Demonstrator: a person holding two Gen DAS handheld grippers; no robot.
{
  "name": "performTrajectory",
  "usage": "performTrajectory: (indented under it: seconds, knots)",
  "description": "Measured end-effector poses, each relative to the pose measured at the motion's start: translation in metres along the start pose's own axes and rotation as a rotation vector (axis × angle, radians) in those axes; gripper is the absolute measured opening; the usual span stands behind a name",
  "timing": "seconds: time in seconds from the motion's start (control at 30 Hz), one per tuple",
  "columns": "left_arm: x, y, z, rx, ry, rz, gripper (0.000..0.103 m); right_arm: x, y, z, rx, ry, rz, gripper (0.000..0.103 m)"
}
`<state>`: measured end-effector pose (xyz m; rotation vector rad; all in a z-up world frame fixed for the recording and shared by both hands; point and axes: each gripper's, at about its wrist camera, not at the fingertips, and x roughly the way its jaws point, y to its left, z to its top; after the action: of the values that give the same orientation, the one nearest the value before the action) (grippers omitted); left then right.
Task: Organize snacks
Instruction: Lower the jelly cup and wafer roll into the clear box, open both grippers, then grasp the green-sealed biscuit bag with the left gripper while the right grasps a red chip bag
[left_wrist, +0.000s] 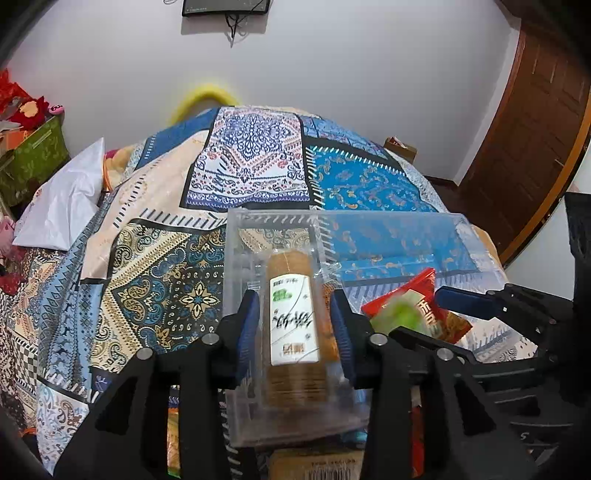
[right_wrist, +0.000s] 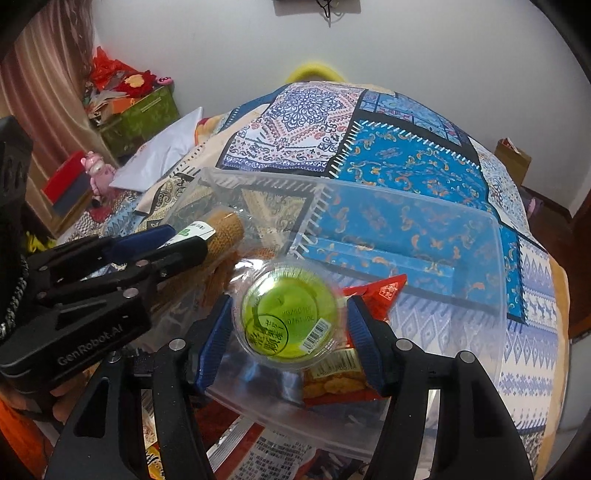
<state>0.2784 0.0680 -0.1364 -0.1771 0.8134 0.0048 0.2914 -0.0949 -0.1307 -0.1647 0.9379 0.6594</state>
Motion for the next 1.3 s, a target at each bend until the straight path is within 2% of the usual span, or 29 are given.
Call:
performTrajectory:
  seconds: [0.1,0.27,0.33,0.43,0.67,0.83,1.03,1.2,1.3]
  knots:
    - [-0.013,-0.001,0.000,0.008,-0.014,-0.002,0.050,-0.010,0.002,0.001,-0.005,-0.020,-0.012,0.061]
    - [-0.043,-0.002,0.000,0.024,-0.050,0.001,0.052,-0.037,0.004,0.001,-0.004,-0.073,-0.026,0.061]
    - [-0.054,-0.002,-0.002,0.029,-0.061,0.001,0.057,-0.048,0.006,-0.001,-0.001,-0.095,-0.035,0.062]
    - [-0.072,0.000,-0.005,0.040,-0.074,0.009,0.058,-0.066,0.009,-0.005,0.003,-0.132,-0.039,0.068]
    - [-0.098,0.018,-0.024,0.028,-0.058,0.034,0.061,-0.095,0.016,-0.025,0.004,-0.181,-0.060,0.069]
    - [-0.104,0.041,-0.048,0.012,-0.012,0.075,0.061,-0.099,0.024,-0.046,-0.008,-0.176,-0.078,0.072]
    - [-0.098,0.062,-0.087,-0.020,0.066,0.074,0.061,-0.085,0.029,-0.070,0.007,-0.124,-0.042,0.073]
    - [-0.085,0.064,-0.115,-0.039,0.136,0.059,0.061,-0.064,0.030,-0.085,0.015,-0.055,-0.036,0.073]
    - [-0.079,0.058,-0.127,-0.022,0.152,0.051,0.061,-0.056,0.028,-0.089,0.023,-0.035,-0.039,0.073]
